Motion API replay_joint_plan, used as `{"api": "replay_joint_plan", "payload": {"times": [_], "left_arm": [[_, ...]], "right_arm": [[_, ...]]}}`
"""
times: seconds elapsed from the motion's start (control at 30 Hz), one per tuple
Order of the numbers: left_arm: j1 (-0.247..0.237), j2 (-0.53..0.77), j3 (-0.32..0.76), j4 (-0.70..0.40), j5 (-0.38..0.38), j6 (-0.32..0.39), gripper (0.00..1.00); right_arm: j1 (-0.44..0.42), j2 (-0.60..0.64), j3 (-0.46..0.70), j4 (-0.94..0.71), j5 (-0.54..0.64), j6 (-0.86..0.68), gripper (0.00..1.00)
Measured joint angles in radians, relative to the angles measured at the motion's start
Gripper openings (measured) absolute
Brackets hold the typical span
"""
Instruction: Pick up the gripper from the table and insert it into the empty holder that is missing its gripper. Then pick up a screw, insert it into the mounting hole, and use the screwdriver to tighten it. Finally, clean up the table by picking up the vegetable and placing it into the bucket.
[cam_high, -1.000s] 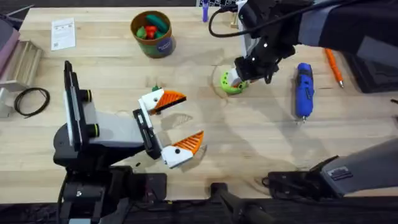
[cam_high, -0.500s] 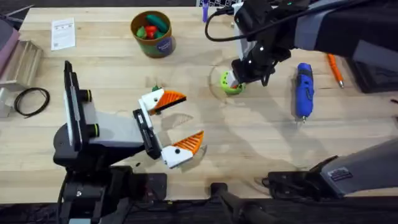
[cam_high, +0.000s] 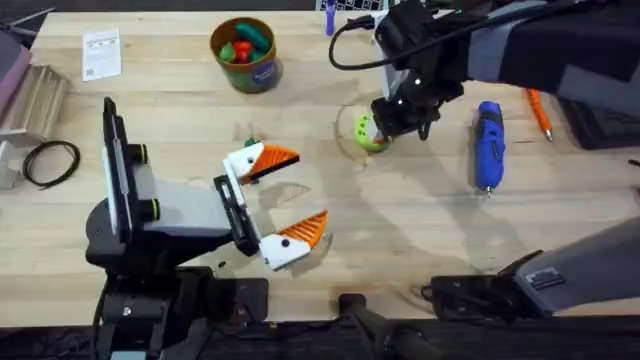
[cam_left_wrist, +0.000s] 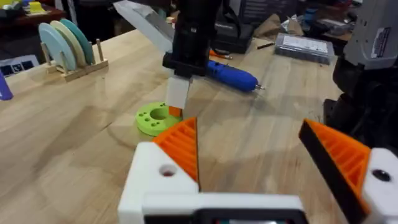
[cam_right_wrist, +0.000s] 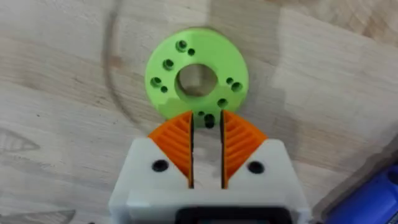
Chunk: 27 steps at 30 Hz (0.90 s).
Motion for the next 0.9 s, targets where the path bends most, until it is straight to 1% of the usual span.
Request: {"api": "replay_joint_plan", "payload": {"times": [0.1,0.27,0.33,0.47,0.5,0.67,0.9], "left_arm": [[0.000,0.000,0.000,0.000,0.000,0.000,0.985],[0.000,0.000,0.000,0.000,0.000,0.000,0.985],[0.000,0.000,0.000,0.000,0.000,0.000,0.985],[0.000,0.000,0.000,0.000,0.000,0.000,0.985],[0.000,0.000,0.000,0.000,0.000,0.000,0.985],[0.000,0.000,0.000,0.000,0.000,0.000,0.985],[0.000,0.000,0.000,0.000,0.000,0.000,0.985]], "right_arm": [[0.000,0.000,0.000,0.001,0.000,0.000,0.239],[0.000,0.000,-0.014,0.016,0.000,0.000,0.191],[0.000,0.000,-0.021,0.021,0.003,0.000,0.149],[0.000,-0.001,-0.024,0.027,0.018,0.000,0.022],[0.000,-0.001,-0.026,0.033,0.020,0.000,0.010],[0.000,-0.001,-0.028,0.055,0.022,0.000,0.007],[0.000,-0.004,-0.028,0.035,0.021,0.000,0.007]]}}
